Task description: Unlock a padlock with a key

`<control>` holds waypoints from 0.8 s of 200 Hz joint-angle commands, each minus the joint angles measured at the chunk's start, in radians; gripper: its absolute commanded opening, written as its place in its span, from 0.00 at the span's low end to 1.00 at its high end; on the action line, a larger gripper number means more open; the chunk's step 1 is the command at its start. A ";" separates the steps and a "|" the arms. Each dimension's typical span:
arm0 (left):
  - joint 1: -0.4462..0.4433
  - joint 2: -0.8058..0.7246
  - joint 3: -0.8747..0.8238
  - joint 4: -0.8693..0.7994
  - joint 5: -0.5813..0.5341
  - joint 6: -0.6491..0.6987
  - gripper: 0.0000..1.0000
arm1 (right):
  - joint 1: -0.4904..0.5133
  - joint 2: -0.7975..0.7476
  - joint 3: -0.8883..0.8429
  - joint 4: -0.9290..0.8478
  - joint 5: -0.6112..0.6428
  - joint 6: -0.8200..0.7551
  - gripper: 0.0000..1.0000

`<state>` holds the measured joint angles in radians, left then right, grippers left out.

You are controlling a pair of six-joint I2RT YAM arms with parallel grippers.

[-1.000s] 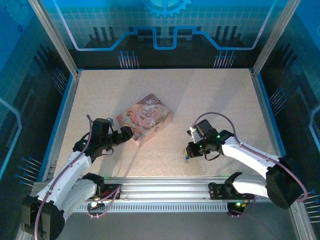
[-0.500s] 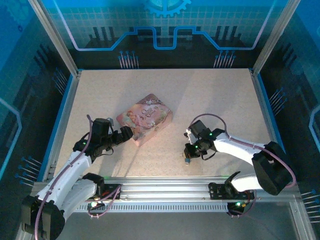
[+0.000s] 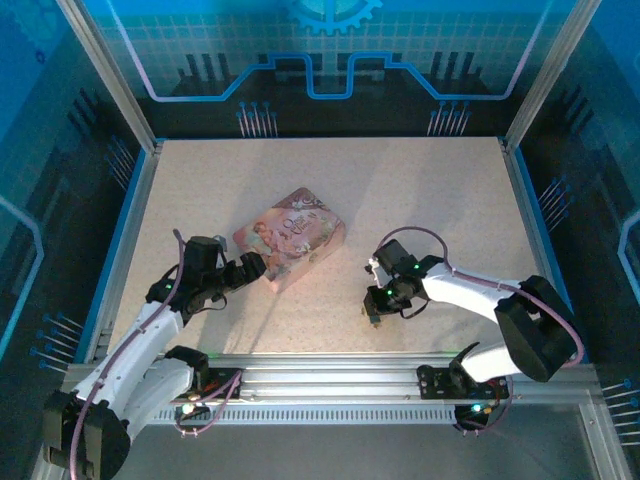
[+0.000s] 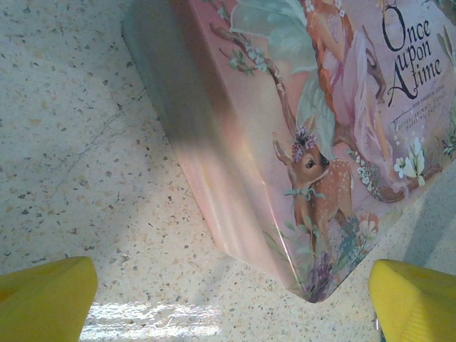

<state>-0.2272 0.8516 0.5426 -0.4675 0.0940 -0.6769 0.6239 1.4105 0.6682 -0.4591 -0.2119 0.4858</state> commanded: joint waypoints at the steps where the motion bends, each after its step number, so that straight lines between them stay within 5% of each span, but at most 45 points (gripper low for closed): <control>1: 0.006 0.005 -0.001 -0.003 0.011 0.016 0.99 | 0.013 0.002 0.014 -0.007 0.017 -0.004 0.22; 78: 0.007 -0.009 0.002 0.001 0.027 0.001 0.99 | 0.008 -0.119 0.010 -0.028 0.058 -0.006 0.29; 160: 0.021 -0.088 0.100 -0.077 -0.060 0.045 0.99 | -0.093 -0.416 0.020 -0.053 0.169 -0.057 0.50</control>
<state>-0.2195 0.8028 0.5747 -0.4957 0.0883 -0.6727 0.5705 1.0763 0.6682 -0.5014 -0.0803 0.4618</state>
